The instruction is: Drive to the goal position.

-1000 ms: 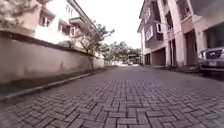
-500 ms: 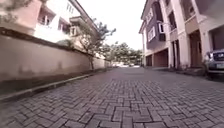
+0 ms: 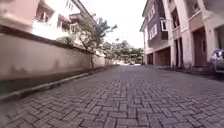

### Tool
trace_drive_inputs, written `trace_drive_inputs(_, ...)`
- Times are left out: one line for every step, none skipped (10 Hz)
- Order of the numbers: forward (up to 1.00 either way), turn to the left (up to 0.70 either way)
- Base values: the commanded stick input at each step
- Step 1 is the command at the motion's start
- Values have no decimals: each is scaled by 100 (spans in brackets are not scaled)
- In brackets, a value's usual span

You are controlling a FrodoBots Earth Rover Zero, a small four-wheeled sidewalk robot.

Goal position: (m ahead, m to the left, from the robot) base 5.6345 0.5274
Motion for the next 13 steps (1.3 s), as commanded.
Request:
trace_drive_inputs(70,0)
trace_drive_inputs(70,-12)
trace_drive_inputs(70,-32)
trace_drive_inputs(70,-35)
trace_drive_inputs(70,-35)
trace_drive_inputs(70,-35)
trace_drive_inputs(70,-35)
trace_drive_inputs(70,-35)
trace_drive_inputs(70,-33)
trace_drive_inputs(70,-10)
trace_drive_inputs(70,0)
trace_drive_inputs(70,0)
trace_drive_inputs(70,0)
